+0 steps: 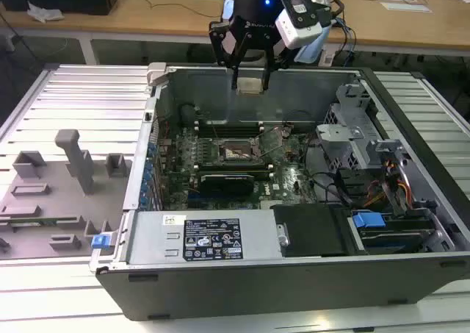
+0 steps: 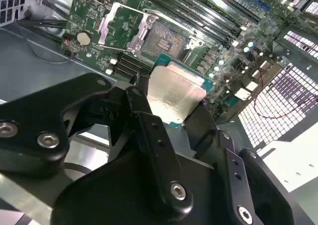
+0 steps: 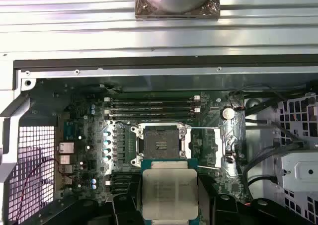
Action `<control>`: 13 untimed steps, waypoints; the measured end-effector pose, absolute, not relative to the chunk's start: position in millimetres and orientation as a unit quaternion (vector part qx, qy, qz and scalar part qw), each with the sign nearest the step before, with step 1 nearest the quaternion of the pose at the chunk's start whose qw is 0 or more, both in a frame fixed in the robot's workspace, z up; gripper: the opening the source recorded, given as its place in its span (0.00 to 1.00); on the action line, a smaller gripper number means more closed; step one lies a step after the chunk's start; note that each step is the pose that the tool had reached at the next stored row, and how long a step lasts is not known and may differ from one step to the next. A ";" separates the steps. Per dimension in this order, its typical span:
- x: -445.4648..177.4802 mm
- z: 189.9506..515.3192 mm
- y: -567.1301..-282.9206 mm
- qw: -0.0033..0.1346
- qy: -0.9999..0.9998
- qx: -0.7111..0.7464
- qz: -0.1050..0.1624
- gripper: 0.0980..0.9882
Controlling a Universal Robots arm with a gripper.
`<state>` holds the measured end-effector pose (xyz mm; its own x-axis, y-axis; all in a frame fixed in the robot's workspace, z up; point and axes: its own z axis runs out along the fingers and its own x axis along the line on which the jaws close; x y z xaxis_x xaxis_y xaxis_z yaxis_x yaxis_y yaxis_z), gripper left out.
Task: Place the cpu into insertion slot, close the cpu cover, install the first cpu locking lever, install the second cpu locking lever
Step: 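Place the cpu into insertion slot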
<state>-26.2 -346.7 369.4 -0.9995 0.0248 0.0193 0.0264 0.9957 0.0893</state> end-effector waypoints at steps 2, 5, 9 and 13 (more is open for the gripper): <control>-26.3 369.4 -346.7 0.009 -0.999 -0.013 -0.045 0.50; -26.3 369.4 -346.7 0.009 -0.999 -0.013 -0.045 0.50; -27.1 367.0 -346.7 0.009 -0.999 -0.013 -0.045 0.50; -29.2 357.7 -346.7 0.007 -0.999 -0.013 -0.045 0.50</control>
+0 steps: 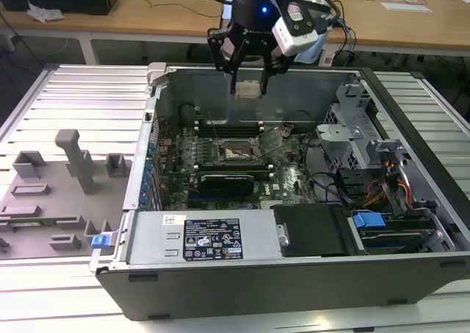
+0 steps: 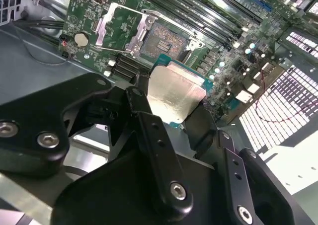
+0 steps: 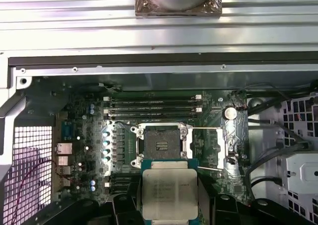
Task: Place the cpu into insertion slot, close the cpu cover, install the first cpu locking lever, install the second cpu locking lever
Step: 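Place the cpu into insertion slot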
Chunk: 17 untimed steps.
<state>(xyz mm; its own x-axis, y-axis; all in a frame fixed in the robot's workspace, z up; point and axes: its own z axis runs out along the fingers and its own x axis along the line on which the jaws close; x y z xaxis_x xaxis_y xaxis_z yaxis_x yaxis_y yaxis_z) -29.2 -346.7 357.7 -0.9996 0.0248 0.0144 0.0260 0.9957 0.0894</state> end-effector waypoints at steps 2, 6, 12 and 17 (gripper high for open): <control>-29.6 354.3 -346.7 0.006 -0.999 -0.013 -0.045 0.50; -32.2 339.2 -346.7 0.002 -0.999 -0.013 -0.045 0.50; -33.0 329.4 -346.7 0.001 -0.999 -0.012 -0.045 0.50; -33.5 320.1 -346.7 0.000 -0.999 -0.012 -0.045 0.50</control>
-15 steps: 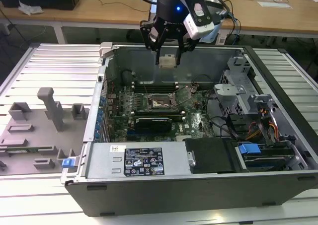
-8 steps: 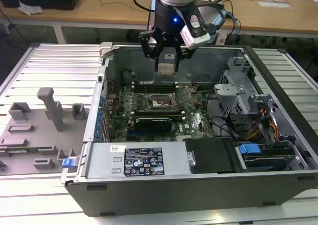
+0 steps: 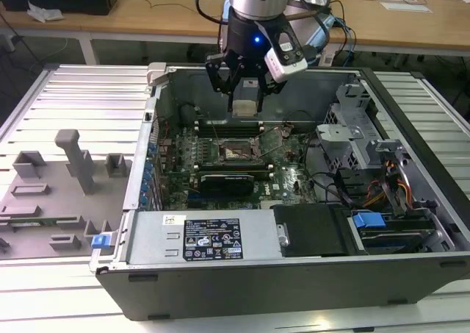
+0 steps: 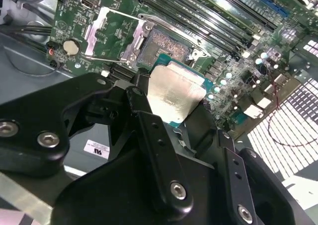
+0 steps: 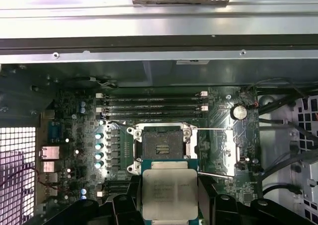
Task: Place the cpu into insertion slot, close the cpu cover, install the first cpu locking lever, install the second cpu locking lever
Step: 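Place the cpu into insertion slot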
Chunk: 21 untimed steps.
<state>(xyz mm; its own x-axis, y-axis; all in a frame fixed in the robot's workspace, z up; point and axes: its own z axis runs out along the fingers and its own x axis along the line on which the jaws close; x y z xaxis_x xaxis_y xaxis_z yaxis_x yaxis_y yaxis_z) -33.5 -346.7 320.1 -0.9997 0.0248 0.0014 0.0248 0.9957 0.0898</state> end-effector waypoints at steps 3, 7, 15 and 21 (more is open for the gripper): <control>-33.7 314.7 -346.7 0.000 -0.999 -0.013 -0.045 0.50; -33.7 311.8 -346.7 -0.001 -0.998 -0.047 -0.045 0.50; -33.7 307.6 -346.7 -0.006 -0.989 -0.140 -0.045 0.50; -33.7 305.3 -346.7 -0.009 -0.978 -0.204 -0.044 0.50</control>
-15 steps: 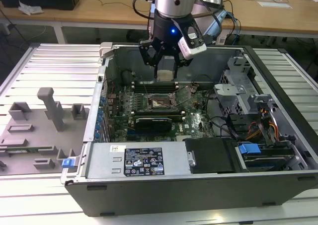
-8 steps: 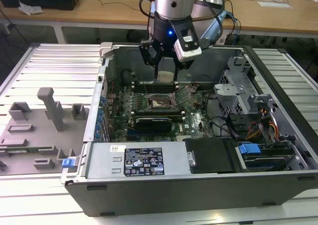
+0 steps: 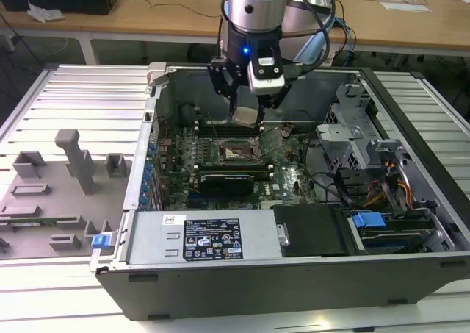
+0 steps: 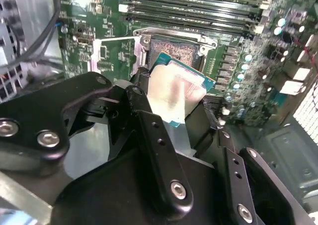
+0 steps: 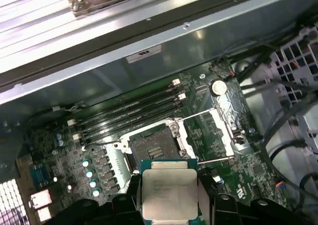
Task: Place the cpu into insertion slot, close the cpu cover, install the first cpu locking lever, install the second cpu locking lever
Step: 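Place the cpu into insertion slot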
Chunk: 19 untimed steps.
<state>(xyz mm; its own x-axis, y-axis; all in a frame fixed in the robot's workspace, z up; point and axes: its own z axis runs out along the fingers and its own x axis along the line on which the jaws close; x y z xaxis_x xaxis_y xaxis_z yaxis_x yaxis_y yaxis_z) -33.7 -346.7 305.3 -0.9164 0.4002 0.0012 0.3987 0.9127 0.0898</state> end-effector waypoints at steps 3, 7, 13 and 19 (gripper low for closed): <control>-33.7 303.9 -346.7 0.010 0.968 0.246 0.044 0.50; -33.7 302.7 -346.7 0.012 0.957 0.286 0.043 0.50; -33.7 300.5 -346.7 0.015 0.933 0.356 0.042 0.50; -33.7 298.5 -346.7 0.018 0.911 0.409 0.041 0.50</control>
<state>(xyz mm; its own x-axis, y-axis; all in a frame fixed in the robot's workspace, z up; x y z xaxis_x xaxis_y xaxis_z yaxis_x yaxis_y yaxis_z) -33.7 -346.7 298.5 -0.6643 0.7475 0.0012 0.7445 0.6616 0.0898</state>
